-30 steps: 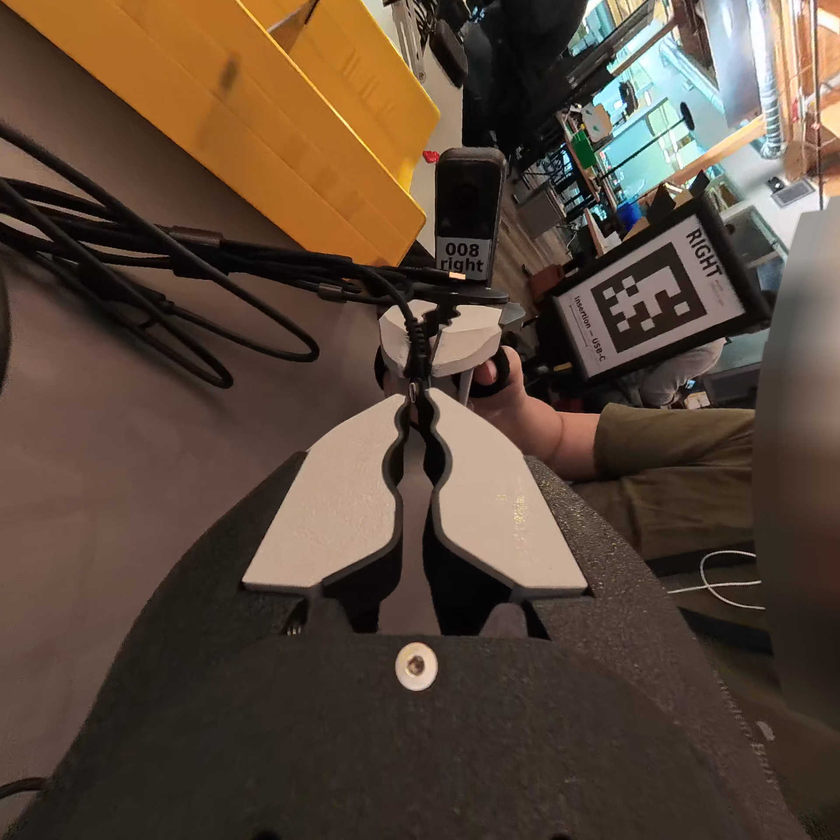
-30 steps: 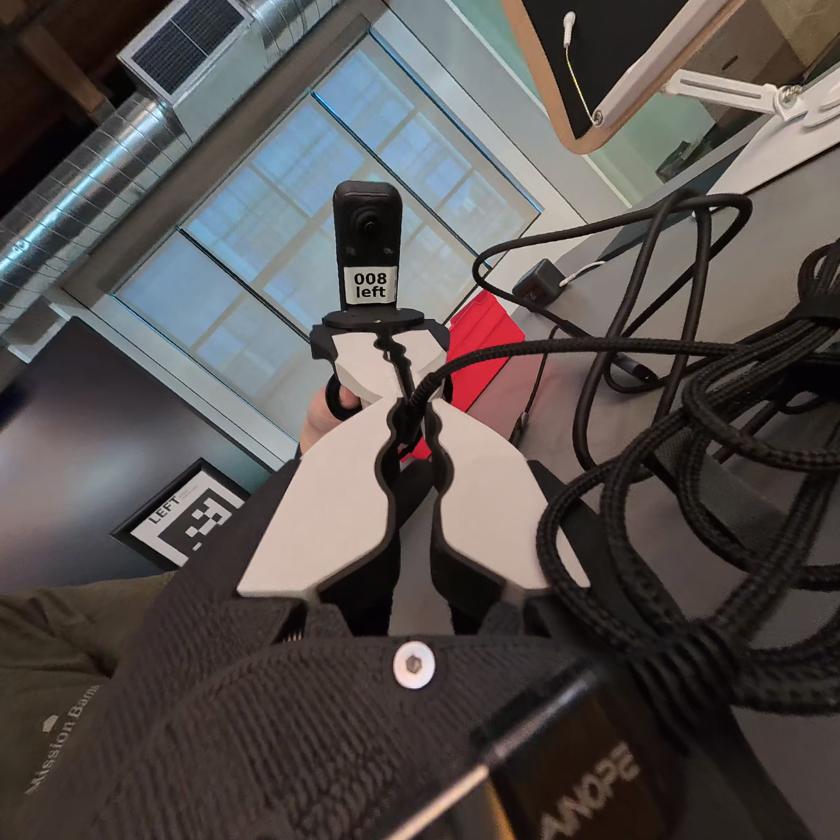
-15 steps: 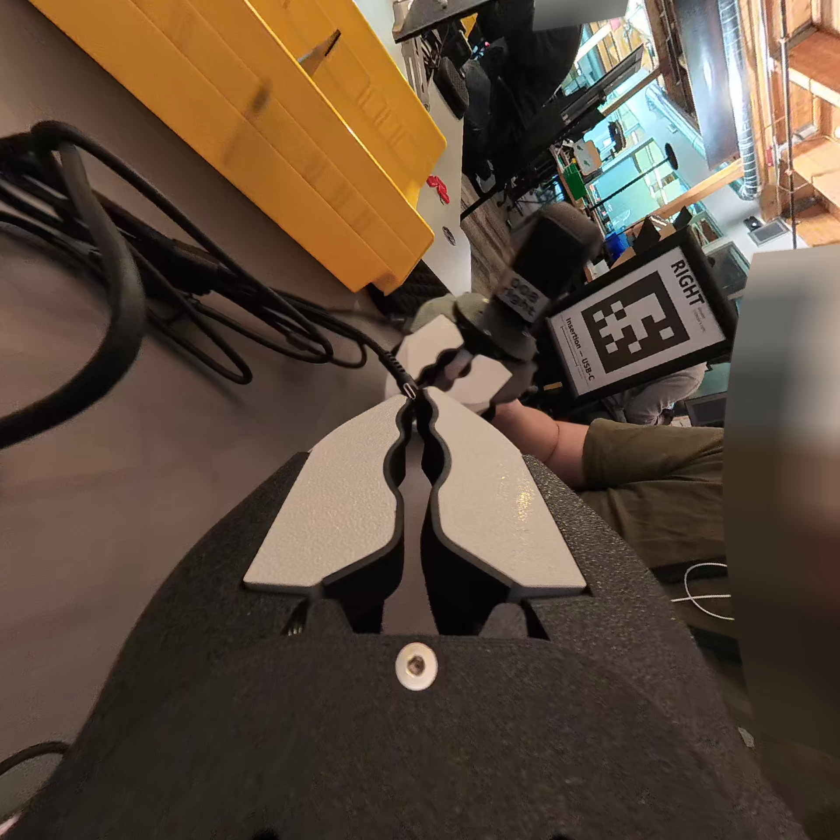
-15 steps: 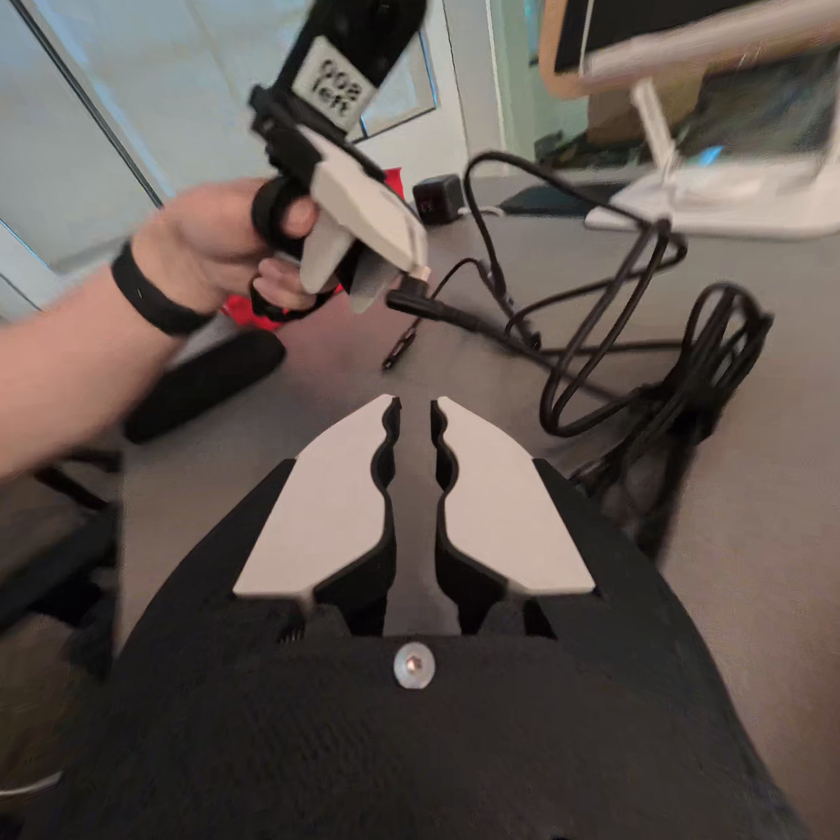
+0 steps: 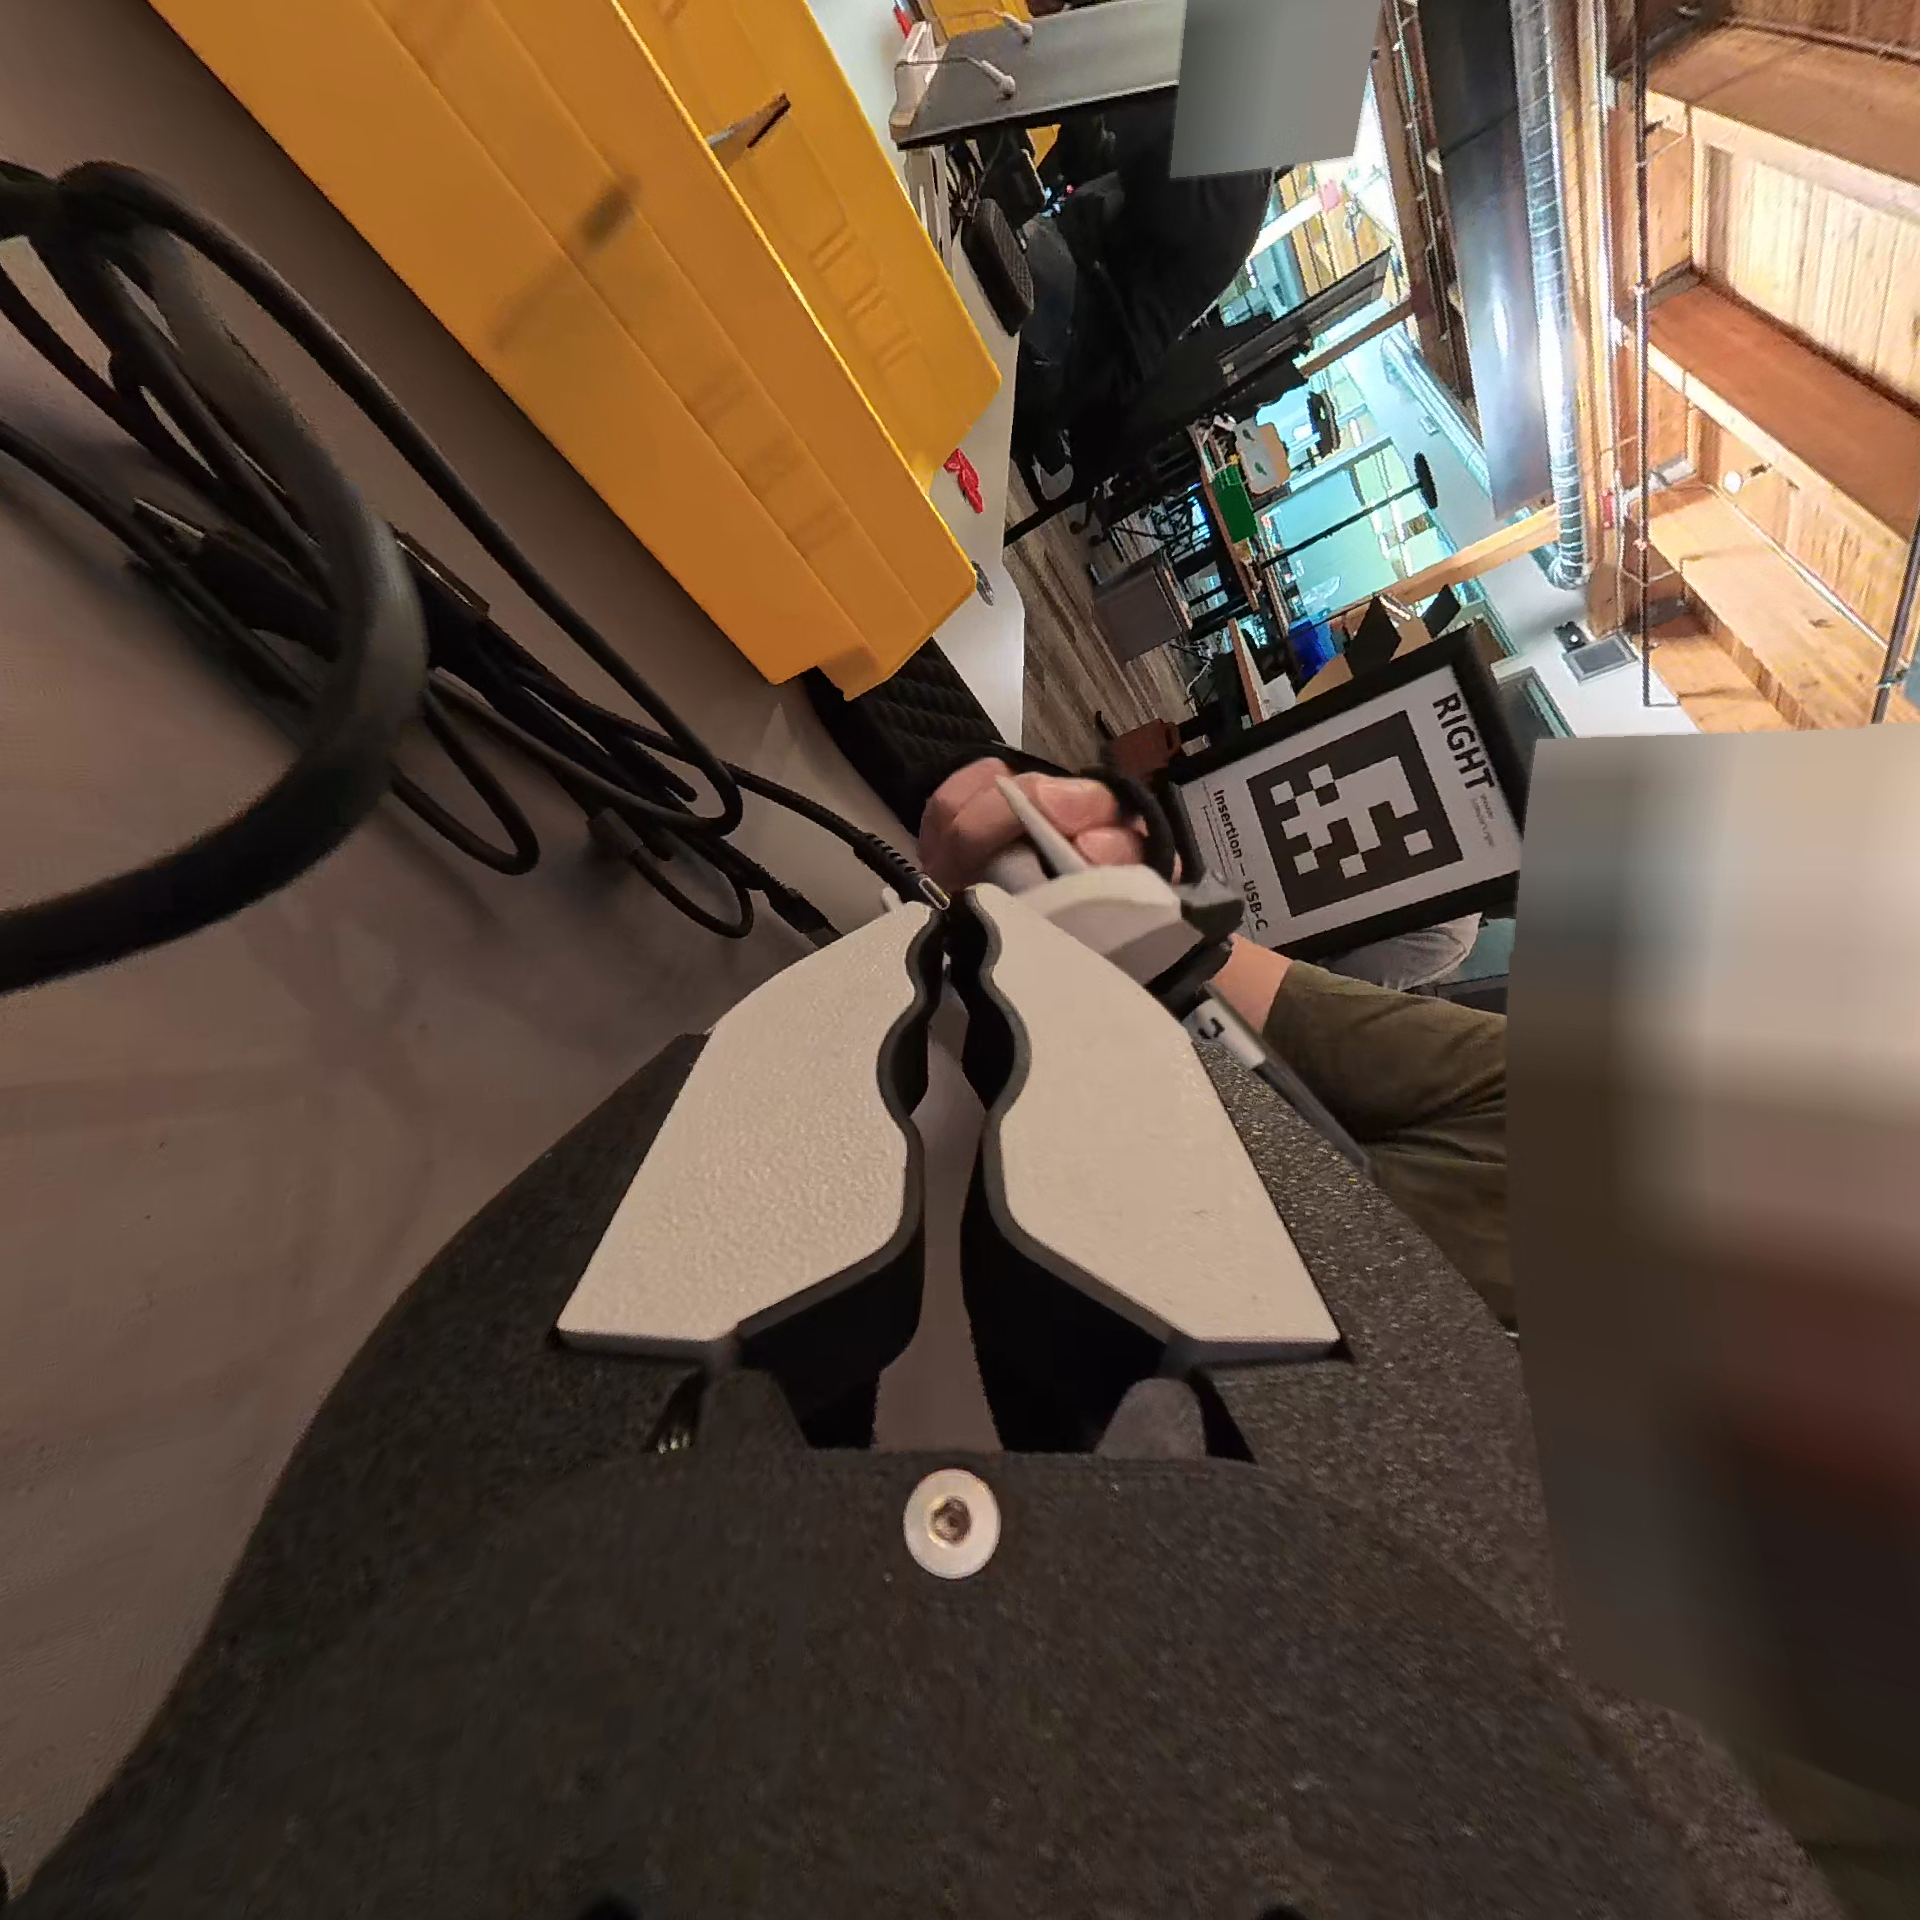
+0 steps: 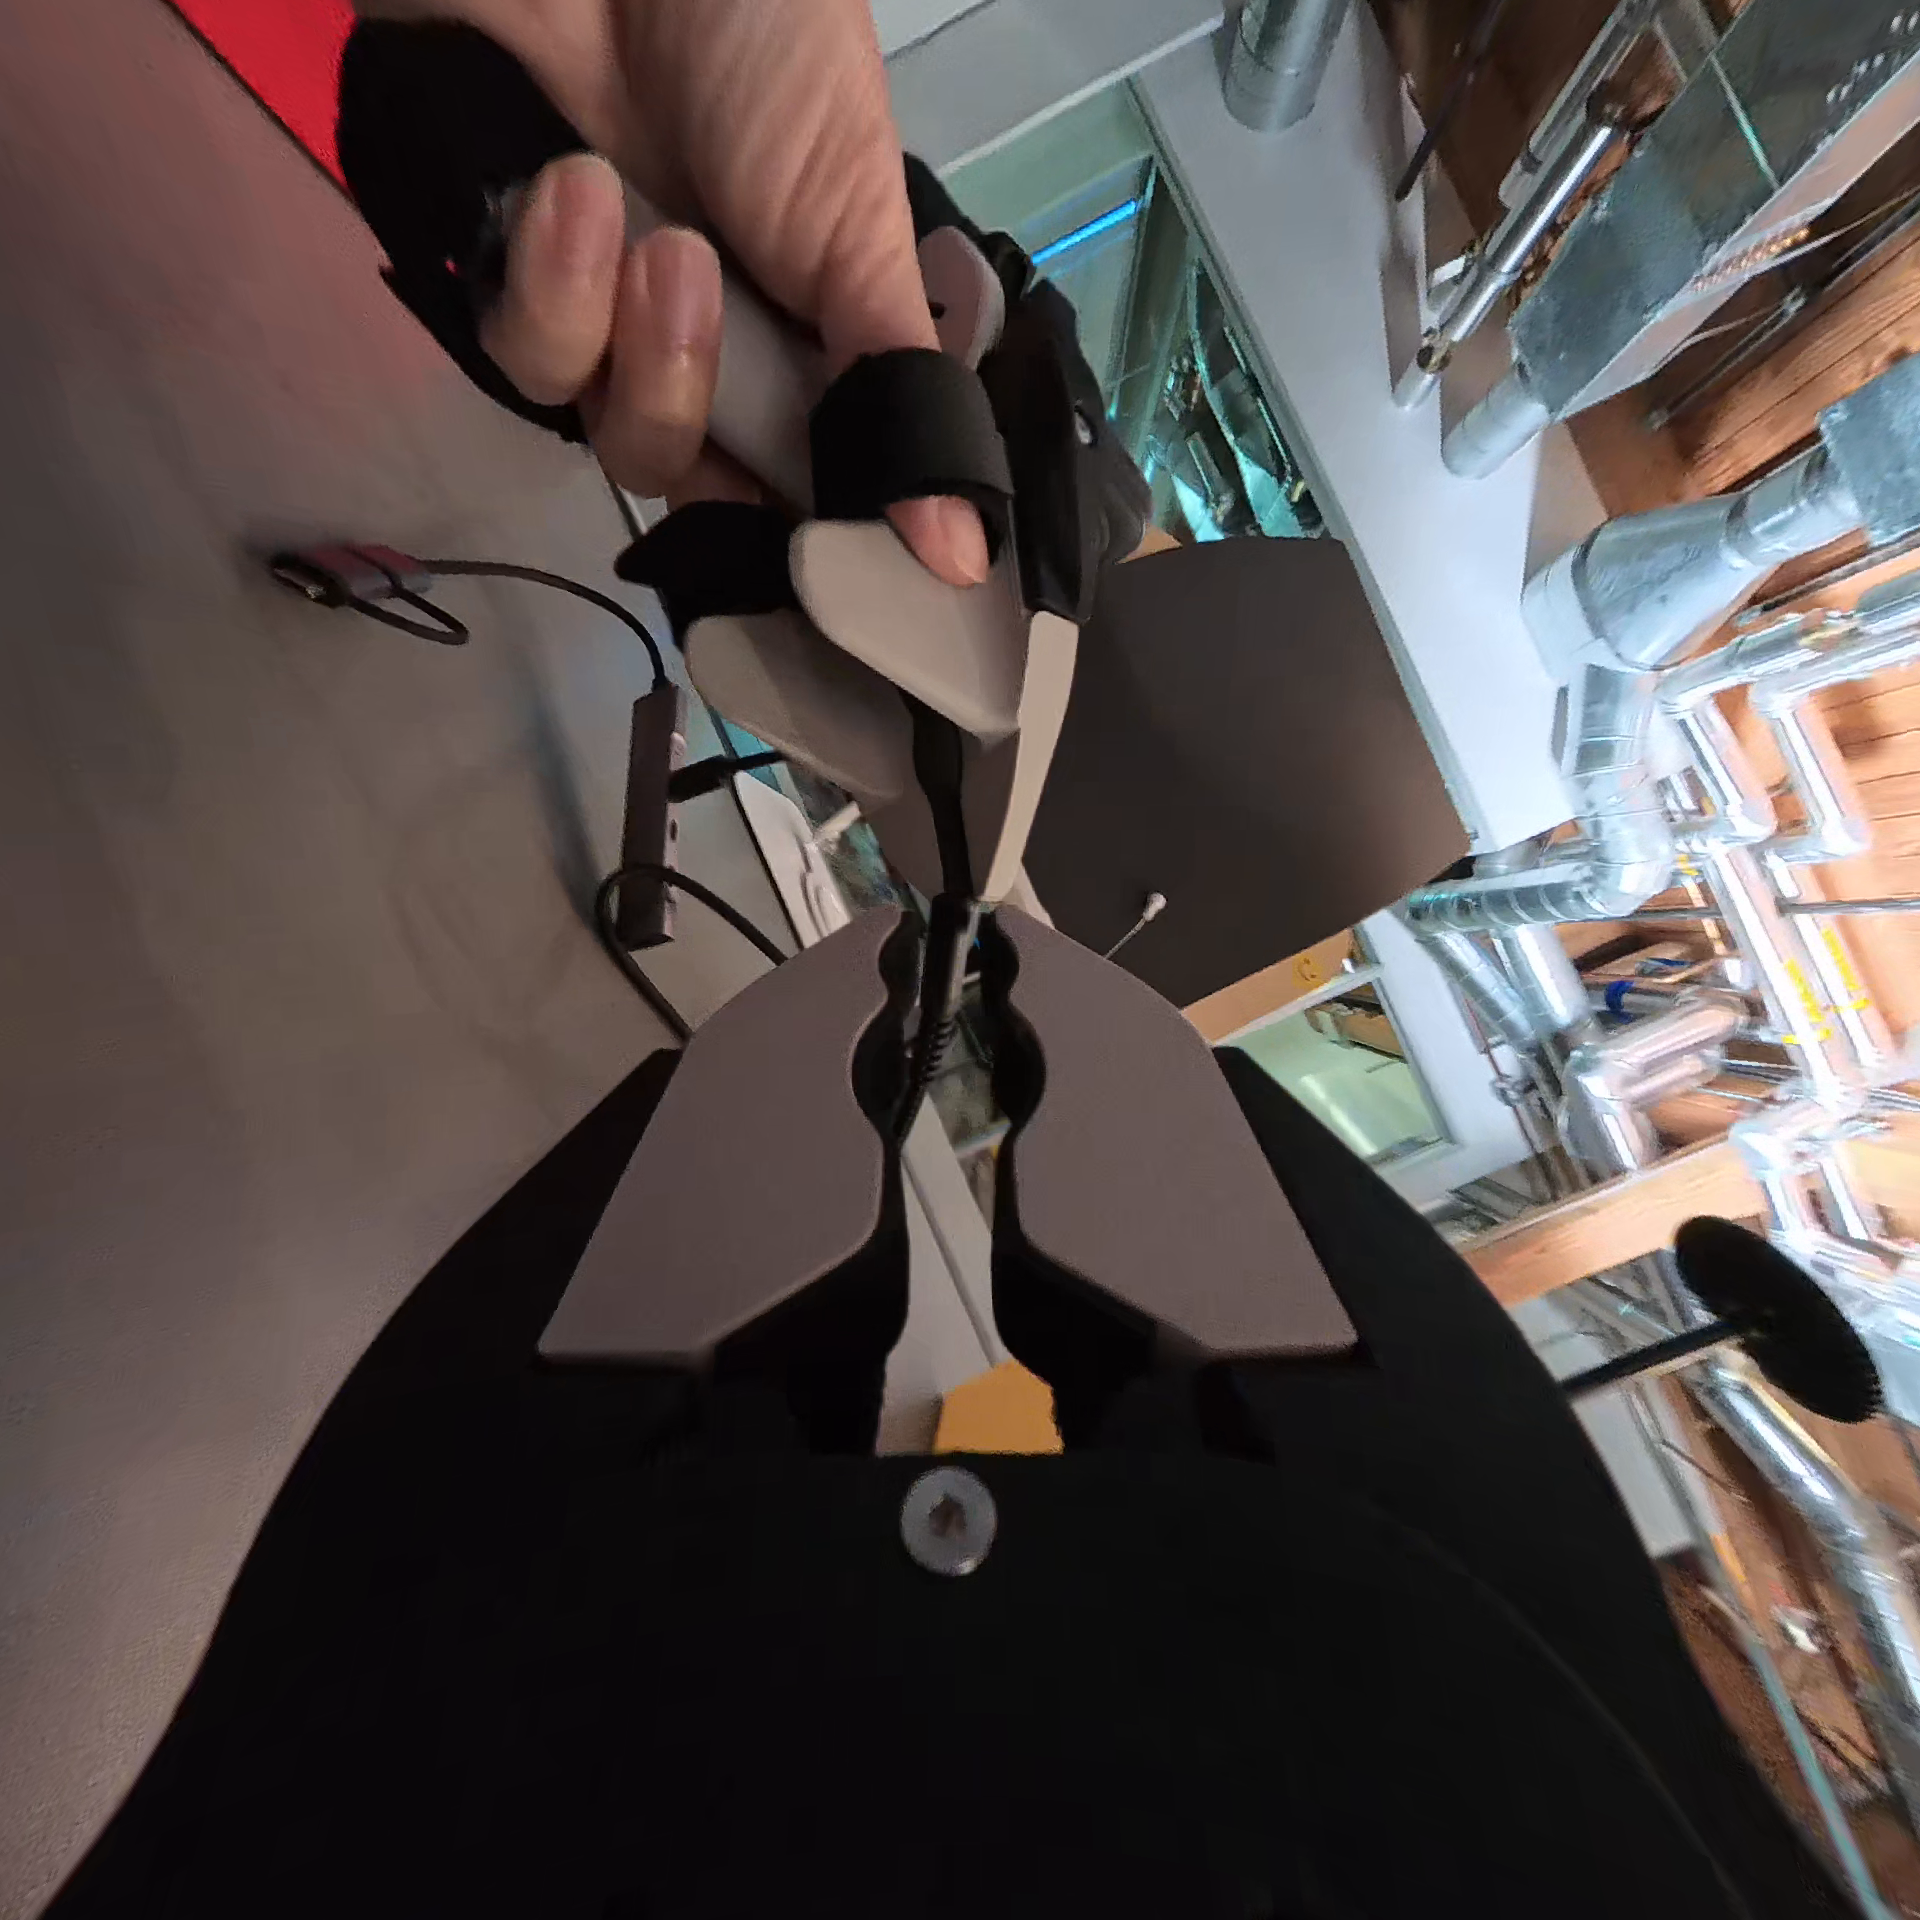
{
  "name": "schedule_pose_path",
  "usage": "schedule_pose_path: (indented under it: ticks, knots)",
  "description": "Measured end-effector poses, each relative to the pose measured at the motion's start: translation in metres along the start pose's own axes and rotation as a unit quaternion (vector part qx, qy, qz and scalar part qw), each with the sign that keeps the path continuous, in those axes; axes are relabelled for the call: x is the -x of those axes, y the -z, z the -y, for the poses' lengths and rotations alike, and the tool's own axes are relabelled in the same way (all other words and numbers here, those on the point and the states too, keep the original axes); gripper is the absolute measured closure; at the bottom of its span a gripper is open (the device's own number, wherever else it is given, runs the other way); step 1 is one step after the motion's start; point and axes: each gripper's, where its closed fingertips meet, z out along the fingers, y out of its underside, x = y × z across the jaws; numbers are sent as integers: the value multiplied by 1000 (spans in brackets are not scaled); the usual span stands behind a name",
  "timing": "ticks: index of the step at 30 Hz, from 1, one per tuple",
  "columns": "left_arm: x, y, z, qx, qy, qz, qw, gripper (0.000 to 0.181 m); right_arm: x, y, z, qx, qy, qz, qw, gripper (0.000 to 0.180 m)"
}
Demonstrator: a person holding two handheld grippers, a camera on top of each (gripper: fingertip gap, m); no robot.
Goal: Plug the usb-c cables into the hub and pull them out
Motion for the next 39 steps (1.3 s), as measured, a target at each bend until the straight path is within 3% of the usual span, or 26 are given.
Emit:
schedule_pose_path:
  ticks: [5, 26, 31, 33, 35, 39]
  knots:
    - [-1, -1, 0, -2, 4, -8, 1000, 181, 1, -7, -10, 34, 15, -8, 999, 167]
    - [0, -2, 1, -19, 11, -15, 1000, 181, 0, -8, -11, 31, 6, -9, 999, 170]
    - [-19, 23, 11, -39, -29, 0, 999, 179, -3, -4, -13, 29, -23, 6, 999, 170]
    - [-33, 48, 13, -55, -83, 38, 994, 176, -6, -3, -16, 31, -33, 5, 999, 171]
    - [-30, 76, 14, -71, -147, 138, 977, 171, -9, -2, -18, 29, -41, 3, 999, 171]
    - [13, 140, 9, -81, -251, 367, 892, 160, -12, -2, -18, 26, -51, 1, 998, 171]
